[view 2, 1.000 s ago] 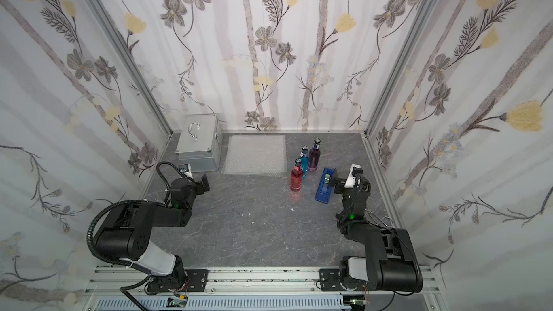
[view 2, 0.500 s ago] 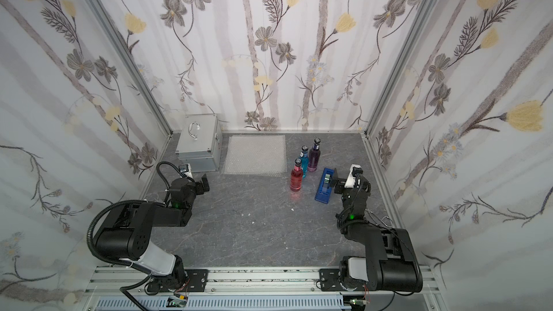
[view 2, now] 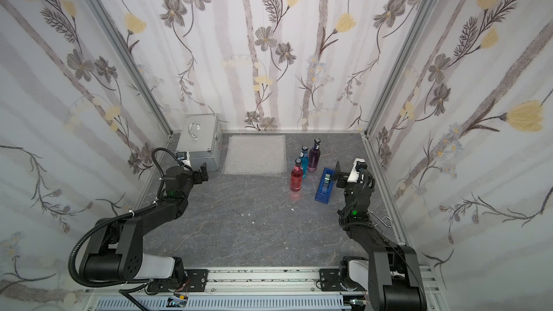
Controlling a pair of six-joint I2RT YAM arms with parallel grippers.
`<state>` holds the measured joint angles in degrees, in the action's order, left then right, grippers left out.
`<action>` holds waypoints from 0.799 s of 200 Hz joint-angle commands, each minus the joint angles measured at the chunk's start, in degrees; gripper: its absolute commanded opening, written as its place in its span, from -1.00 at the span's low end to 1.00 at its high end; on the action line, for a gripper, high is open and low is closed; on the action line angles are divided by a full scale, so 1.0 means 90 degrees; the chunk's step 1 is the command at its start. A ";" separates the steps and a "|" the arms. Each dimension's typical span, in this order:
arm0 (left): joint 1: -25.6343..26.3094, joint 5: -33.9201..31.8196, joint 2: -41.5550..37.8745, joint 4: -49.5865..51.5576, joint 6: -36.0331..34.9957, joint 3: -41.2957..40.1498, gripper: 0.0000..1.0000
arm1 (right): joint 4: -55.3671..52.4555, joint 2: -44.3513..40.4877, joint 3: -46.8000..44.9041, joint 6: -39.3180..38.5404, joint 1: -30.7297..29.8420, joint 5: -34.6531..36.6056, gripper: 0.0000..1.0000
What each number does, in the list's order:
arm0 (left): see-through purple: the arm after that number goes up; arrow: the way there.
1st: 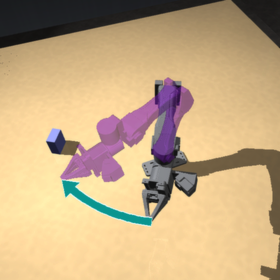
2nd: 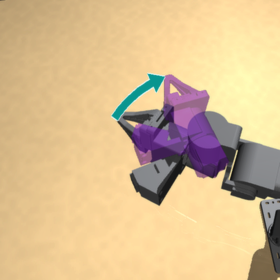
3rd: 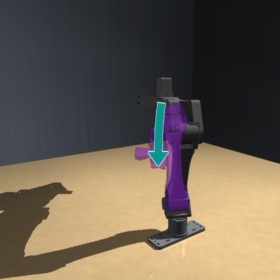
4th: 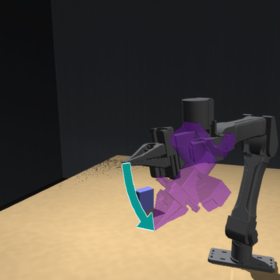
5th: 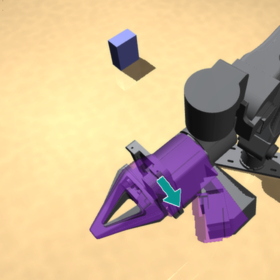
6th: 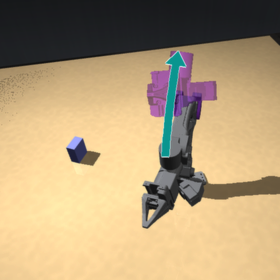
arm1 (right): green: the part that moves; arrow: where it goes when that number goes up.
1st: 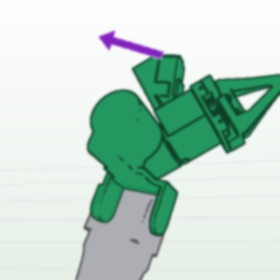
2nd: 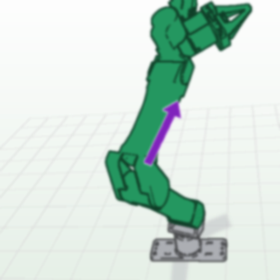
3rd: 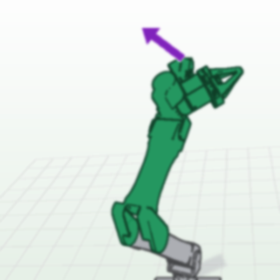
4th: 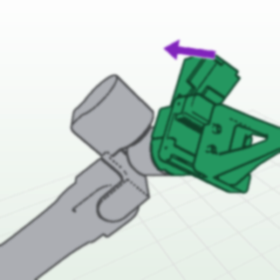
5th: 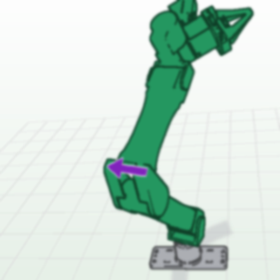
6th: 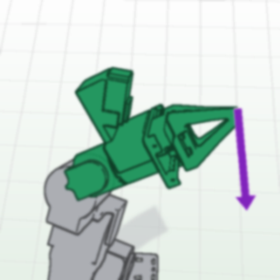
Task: Wrap wine bottles in bubble wrap
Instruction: Move the bubble wrap to the center of the board.
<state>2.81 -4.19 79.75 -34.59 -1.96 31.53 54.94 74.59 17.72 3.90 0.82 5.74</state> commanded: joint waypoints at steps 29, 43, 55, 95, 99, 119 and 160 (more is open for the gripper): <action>0.0429 0.1109 -0.0242 0.3793 -0.1799 0.2035 1.00 | -0.3293 -0.1227 0.1328 0.0738 0.0006 0.0646 0.99; 0.0537 0.1463 -0.0354 0.4334 -0.2318 0.2413 1.00 | -0.4469 -0.1470 0.1851 0.1093 0.0007 0.0839 0.99; 0.0706 0.1725 -0.0358 0.4773 -0.2874 0.2738 1.00 | -0.5226 -0.1674 0.2192 0.1321 0.0007 0.0946 0.99; 0.1296 0.1725 0.0169 0.5564 -0.4486 0.3591 1.00 | -0.6681 -0.2537 0.2660 0.1194 0.0007 0.0895 0.99; 0.1339 0.1725 0.0222 0.5575 -0.4658 0.3627 1.00 | -0.6769 -0.2630 0.2647 0.1148 0.0007 0.0896 0.99; 0.1656 0.1596 0.0581 0.5683 -0.5618 0.3799 1.00 | -0.7033 -0.3077 0.2470 0.0870 0.0007 0.0706 0.99; 0.2067 0.1517 0.1506 0.6050 -0.6700 0.4375 0.83 | -0.7334 -0.3766 0.1963 0.0604 0.0001 0.0605 0.99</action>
<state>20.45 9.91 89.82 16.51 -53.54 67.79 -8.01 43.13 37.52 11.14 0.86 12.05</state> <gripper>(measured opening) 0.942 0.996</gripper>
